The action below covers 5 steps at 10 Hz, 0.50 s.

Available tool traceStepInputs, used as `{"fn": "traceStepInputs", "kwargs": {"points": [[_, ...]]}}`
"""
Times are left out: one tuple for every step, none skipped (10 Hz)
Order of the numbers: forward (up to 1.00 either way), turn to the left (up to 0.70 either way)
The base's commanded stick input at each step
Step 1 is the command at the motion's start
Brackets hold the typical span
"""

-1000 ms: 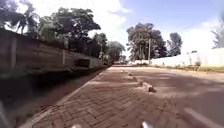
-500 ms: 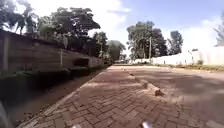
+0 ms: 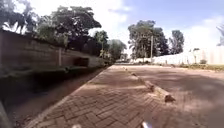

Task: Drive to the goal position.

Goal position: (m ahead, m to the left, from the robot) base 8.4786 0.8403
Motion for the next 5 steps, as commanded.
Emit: {"fn": "traceStepInputs", "kwargs": {"points": [[0.7, 0.0], [0.7, 0.0], [0.7, 0.0], [0.7, 0.0], [0.7, 0.0]]}}
